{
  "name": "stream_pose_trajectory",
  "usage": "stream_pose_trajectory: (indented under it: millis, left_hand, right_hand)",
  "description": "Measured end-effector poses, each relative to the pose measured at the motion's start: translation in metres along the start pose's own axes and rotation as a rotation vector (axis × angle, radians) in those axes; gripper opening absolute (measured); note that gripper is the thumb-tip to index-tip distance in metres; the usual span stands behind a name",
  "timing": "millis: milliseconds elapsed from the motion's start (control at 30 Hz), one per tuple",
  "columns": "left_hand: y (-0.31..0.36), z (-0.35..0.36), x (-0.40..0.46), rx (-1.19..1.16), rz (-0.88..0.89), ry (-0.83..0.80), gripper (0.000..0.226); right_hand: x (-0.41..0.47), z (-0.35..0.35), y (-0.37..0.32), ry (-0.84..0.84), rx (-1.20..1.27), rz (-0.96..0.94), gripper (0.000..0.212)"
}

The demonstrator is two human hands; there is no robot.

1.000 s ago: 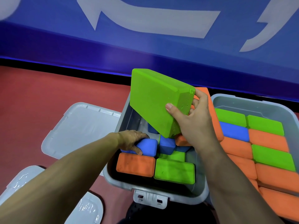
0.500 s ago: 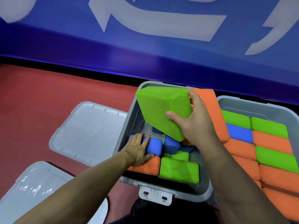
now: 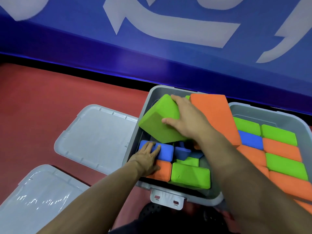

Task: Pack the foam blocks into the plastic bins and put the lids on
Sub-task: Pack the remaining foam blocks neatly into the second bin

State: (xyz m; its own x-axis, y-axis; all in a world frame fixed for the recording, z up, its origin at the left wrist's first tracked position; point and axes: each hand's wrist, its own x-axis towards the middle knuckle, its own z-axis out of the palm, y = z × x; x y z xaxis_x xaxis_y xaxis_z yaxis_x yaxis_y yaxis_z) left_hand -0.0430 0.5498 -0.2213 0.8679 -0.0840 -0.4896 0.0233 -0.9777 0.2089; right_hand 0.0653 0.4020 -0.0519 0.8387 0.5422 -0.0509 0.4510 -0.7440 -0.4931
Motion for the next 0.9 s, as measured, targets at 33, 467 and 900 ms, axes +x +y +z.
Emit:
stream_pose_trajectory:
  millis: [33,467,900]
  left_hand:
    - [0.0,0.0,0.002,0.007,0.001,-0.002,0.092]
    - [-0.003,0.003,0.001,-0.018,0.007,-0.043,0.089]
    - [-0.005,0.0,0.001,-0.071,0.019,-0.065,0.088]
  right_hand:
    - [0.008,-0.006,-0.002,-0.027,-0.045,-0.005,0.093]
    - [0.038,0.004,-0.009,-0.248,-0.274,-0.115,0.098]
    - [0.066,0.127,0.041,-0.481,-0.254,-0.046,0.088]
